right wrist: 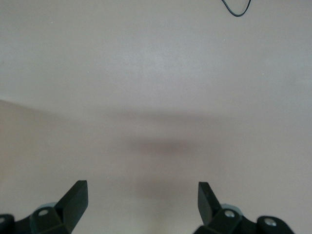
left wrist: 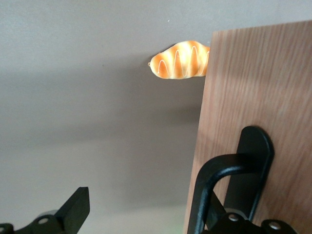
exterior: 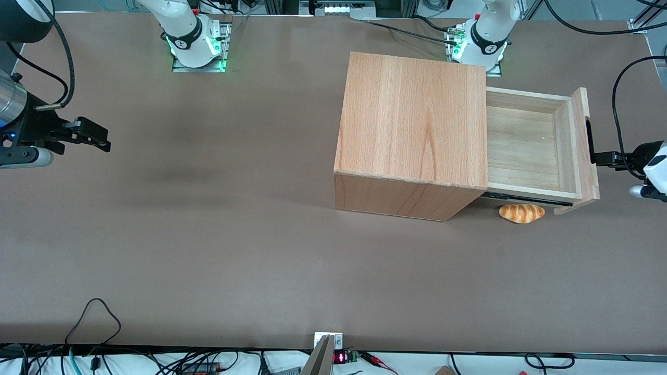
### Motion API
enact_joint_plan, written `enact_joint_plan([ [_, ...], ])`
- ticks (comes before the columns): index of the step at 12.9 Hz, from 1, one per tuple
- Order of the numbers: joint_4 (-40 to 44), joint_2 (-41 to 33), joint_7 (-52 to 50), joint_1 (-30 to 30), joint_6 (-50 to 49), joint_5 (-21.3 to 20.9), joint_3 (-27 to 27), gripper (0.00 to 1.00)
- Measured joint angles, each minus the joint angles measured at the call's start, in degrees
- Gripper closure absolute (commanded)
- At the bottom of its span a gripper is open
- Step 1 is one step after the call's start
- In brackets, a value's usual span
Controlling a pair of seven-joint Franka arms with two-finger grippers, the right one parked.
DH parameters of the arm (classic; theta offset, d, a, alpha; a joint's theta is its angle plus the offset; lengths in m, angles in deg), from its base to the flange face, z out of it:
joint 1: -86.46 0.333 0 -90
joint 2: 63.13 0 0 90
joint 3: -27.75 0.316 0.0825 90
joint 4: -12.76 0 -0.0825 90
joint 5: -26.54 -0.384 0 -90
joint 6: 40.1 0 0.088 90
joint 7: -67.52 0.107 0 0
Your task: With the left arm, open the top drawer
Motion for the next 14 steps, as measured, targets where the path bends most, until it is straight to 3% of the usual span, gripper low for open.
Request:
enact_joint_plan([
  [7,3.7,1.3,0.1,0.8,-5.8,4.9,0.1,0.0],
  [14,9.7,1.3,0.1,0.9,-11.7,5.9,0.1,0.0],
])
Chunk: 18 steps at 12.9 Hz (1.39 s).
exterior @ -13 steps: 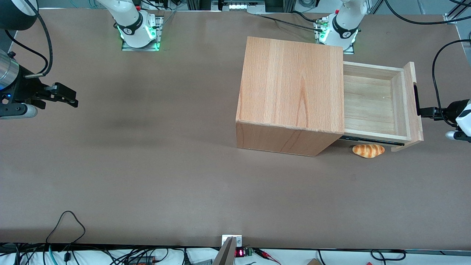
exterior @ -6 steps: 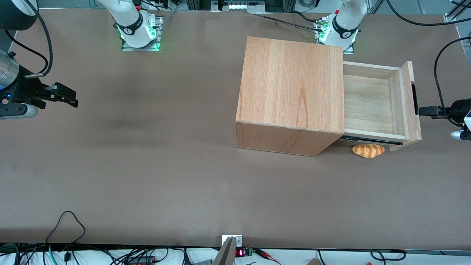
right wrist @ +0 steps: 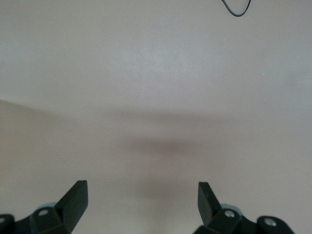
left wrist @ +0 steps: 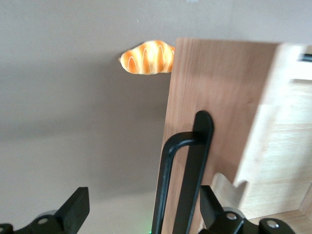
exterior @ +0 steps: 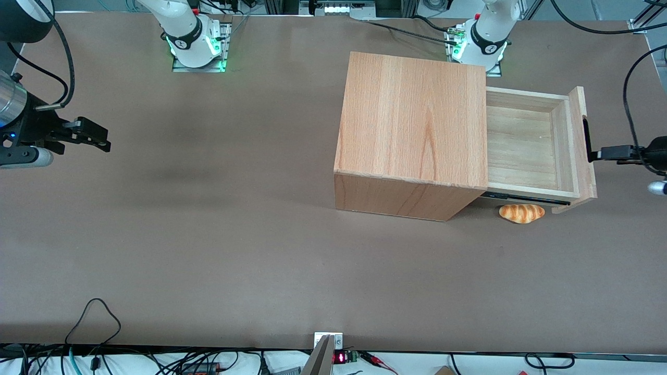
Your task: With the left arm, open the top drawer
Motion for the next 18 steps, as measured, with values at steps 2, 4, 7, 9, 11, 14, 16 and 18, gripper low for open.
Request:
enact_joint_plan([
  [2,3.6,-0.1,0.0,-0.1,-2.1,0.0,-0.2,0.0],
  [4,6.9,-0.5,0.0,-0.8,-5.3,0.0,-0.7,0.0],
  [7,9.0,-2.5,-2.0,-3.9,-9.7,0.0,-1.0,0.0],
  [9,9.3,-4.7,-5.4,-7.6,-10.5,0.0,-1.0,0.0],
  [11,9.4,-7.1,-10.8,-13.0,-10.7,-1.0,-0.8,0.0],
  [14,9.5,-10.7,-20.8,-20.7,-11.7,-2.4,-0.4,0.0],
  [16,9.4,-12.0,-24.0,-24.1,-11.9,-2.9,1.4,0.0],
  [18,8.3,-12.7,-24.5,-25.6,-11.4,-3.0,4.5,0.0],
])
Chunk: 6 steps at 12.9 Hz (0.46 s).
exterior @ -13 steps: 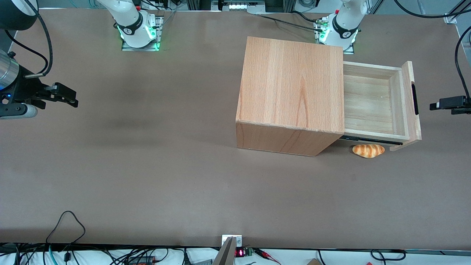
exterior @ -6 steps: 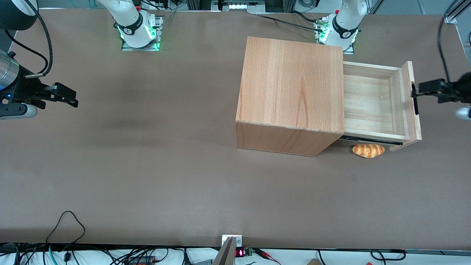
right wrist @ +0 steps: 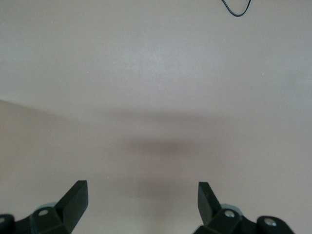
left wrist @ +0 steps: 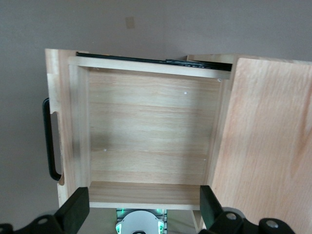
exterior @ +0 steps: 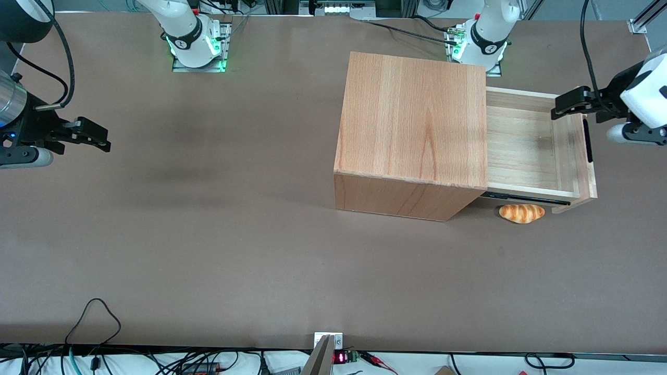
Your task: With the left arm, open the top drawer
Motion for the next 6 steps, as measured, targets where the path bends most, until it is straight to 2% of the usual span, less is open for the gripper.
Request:
enact_joint_plan([
  [4,-6.2,-3.9,0.0,1.0,6.6,0.0,1.4,0.0],
  [6,-8.7,-5.6,0.1,4.5,8.3,0.0,-0.8,0.0],
])
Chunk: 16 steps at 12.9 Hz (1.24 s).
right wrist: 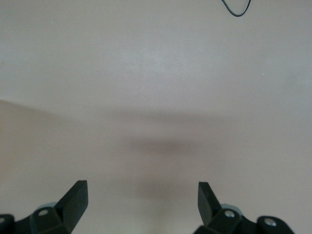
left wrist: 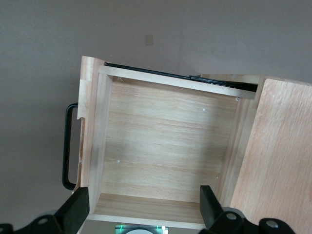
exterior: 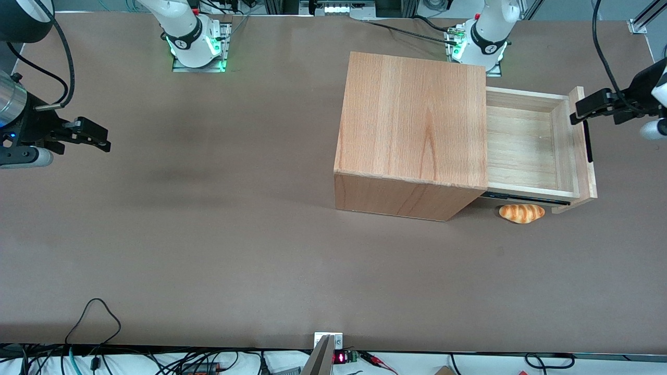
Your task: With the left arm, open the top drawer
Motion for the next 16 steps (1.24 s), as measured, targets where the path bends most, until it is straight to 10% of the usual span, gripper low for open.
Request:
enact_joint_plan([
  [16,-6.7,-2.9,-0.2,-0.5,6.2,-3.4,-1.7,0.0],
])
